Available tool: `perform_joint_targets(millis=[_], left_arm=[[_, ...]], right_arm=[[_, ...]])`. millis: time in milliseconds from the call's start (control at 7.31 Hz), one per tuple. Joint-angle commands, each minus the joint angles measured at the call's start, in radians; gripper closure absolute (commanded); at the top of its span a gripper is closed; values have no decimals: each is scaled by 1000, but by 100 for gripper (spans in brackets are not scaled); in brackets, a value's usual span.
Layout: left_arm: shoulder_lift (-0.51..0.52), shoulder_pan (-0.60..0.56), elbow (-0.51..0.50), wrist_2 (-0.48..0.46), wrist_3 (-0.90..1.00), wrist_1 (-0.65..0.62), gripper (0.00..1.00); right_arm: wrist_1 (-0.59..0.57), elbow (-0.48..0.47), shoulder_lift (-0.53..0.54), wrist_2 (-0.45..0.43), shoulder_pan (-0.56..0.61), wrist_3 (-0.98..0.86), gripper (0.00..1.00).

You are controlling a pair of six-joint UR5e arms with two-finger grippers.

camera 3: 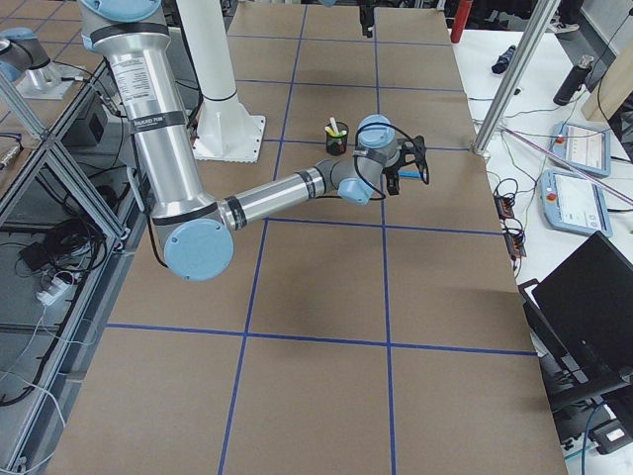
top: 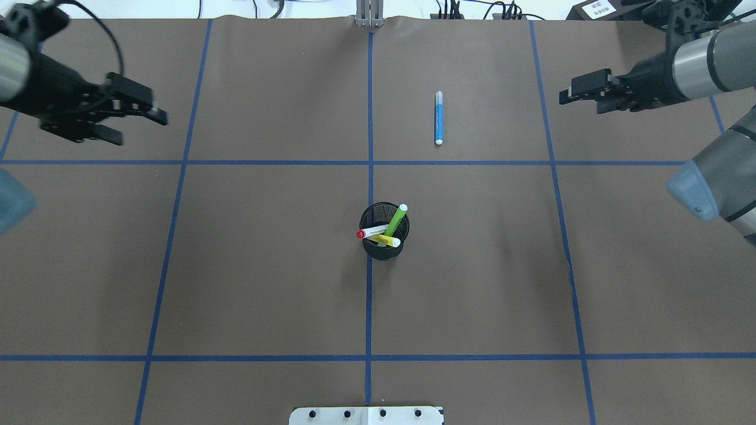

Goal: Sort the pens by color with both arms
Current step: 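Lower the left gripper to the pen cup while the right gripper withdraws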

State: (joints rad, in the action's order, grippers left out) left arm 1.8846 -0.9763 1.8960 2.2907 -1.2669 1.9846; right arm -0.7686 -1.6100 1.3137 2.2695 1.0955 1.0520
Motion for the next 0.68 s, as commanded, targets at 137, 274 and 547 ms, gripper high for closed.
perform_joint_targets(millis=[137,274,547], left_arm=[[174,267,-5,-228,-266,-7,0],[177,331,-11,-290,-270,-10,0],[209,419,-46,-366,-272,18,0]], right_arm=[[0,174,7,183,141,-241,0],[0,208,7,221,171,-292,0],[0,220,16,234,188,-311,1]])
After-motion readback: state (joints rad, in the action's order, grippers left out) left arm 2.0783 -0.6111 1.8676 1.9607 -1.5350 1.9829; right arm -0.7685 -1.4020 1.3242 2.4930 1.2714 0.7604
